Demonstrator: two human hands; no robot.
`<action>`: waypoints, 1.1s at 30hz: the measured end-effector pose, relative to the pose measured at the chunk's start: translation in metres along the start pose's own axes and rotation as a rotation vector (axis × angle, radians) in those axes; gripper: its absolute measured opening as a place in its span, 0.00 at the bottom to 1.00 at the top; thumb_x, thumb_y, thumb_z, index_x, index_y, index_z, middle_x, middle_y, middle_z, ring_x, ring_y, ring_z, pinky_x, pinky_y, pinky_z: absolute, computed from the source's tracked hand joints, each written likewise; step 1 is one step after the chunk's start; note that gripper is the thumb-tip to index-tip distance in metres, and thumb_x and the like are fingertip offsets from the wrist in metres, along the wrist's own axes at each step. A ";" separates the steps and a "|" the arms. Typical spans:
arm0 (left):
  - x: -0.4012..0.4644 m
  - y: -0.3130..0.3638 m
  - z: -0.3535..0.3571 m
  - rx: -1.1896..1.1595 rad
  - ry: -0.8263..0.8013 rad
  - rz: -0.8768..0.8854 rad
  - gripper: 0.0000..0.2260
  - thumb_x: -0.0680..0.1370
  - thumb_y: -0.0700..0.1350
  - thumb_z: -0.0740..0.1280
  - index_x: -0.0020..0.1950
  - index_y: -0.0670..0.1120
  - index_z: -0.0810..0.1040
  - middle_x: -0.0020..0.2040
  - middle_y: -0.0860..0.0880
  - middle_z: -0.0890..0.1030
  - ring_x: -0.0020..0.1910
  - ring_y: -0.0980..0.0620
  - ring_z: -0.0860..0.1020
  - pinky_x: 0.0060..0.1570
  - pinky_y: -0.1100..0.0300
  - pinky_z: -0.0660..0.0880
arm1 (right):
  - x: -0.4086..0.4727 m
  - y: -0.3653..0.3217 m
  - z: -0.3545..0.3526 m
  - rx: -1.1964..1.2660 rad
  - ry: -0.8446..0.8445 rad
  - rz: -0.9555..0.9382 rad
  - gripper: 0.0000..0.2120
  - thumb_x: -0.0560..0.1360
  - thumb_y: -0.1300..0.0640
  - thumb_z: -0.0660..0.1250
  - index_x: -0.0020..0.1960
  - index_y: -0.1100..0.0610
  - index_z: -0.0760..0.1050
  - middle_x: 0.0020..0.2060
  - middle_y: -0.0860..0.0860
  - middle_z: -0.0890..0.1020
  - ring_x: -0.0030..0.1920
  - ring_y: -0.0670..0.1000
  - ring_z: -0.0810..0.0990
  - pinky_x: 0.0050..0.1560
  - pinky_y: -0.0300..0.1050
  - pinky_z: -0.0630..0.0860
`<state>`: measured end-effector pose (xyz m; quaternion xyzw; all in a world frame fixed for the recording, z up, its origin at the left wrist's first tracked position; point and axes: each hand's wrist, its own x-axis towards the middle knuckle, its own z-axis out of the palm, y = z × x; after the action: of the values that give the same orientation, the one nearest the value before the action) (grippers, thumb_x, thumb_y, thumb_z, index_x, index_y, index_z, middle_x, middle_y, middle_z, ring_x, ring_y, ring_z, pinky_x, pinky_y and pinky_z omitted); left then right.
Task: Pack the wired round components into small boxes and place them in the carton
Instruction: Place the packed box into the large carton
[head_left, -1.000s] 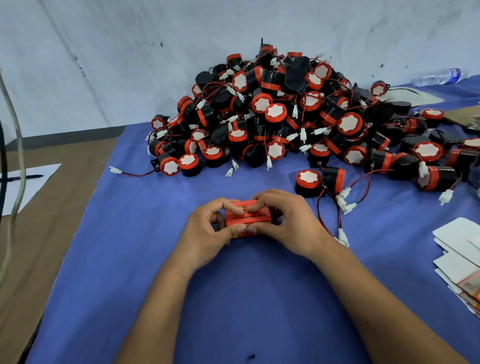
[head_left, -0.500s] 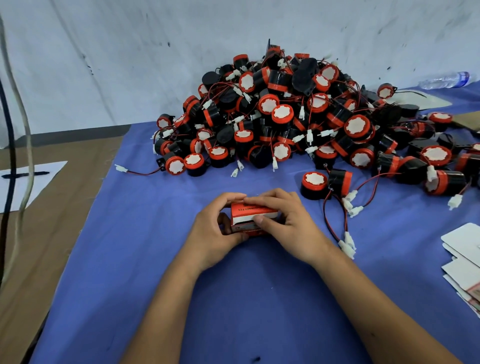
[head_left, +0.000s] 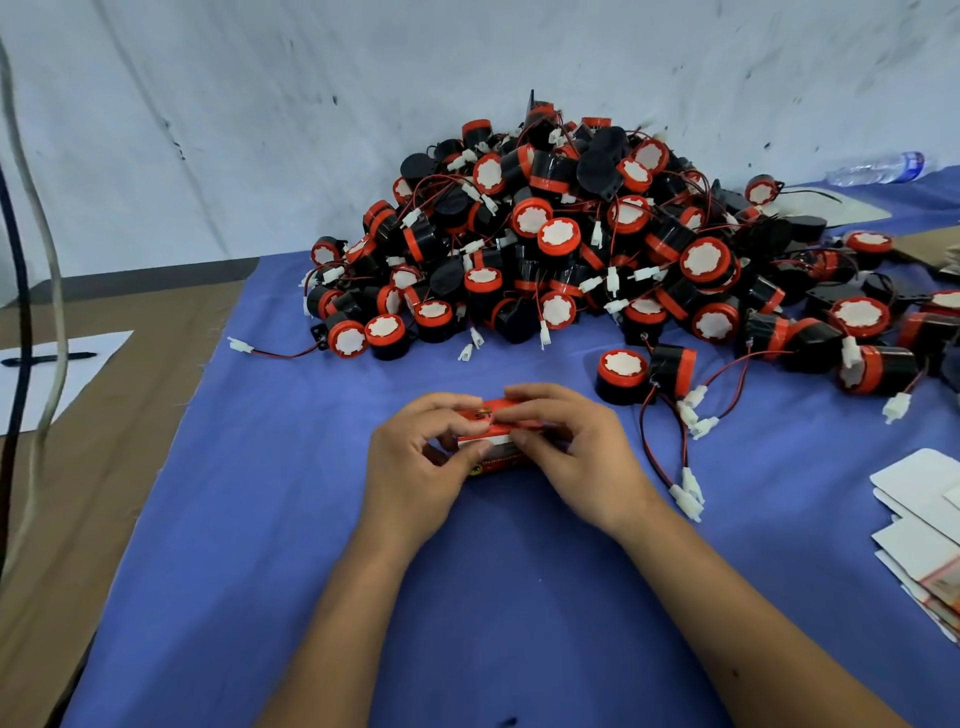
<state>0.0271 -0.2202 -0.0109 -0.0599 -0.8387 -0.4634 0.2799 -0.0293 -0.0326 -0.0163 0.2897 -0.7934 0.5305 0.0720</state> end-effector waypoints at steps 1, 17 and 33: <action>0.000 0.001 0.001 0.056 0.011 0.054 0.06 0.72 0.38 0.80 0.47 0.46 0.88 0.54 0.54 0.85 0.52 0.56 0.83 0.46 0.59 0.79 | 0.000 0.001 -0.001 0.056 0.042 0.026 0.11 0.77 0.65 0.73 0.55 0.53 0.87 0.62 0.44 0.82 0.63 0.41 0.79 0.62 0.40 0.77; -0.016 0.001 0.012 0.281 0.006 0.054 0.10 0.73 0.38 0.79 0.45 0.51 0.82 0.71 0.58 0.78 0.71 0.52 0.74 0.64 0.72 0.65 | -0.026 -0.006 0.003 -0.331 -0.060 -0.119 0.16 0.80 0.66 0.67 0.65 0.55 0.81 0.75 0.50 0.73 0.78 0.52 0.67 0.76 0.50 0.68; 0.027 0.192 0.111 -0.544 -0.273 0.011 0.09 0.71 0.40 0.80 0.46 0.46 0.82 0.63 0.49 0.84 0.63 0.51 0.83 0.59 0.50 0.81 | -0.064 -0.152 -0.238 -0.634 -0.045 0.052 0.13 0.75 0.56 0.75 0.59 0.52 0.85 0.50 0.50 0.85 0.51 0.51 0.81 0.54 0.49 0.74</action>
<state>0.0271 -0.0264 0.1000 -0.1990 -0.7135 -0.6569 0.1408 0.0583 0.1615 0.1797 0.2442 -0.9277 0.2520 0.1277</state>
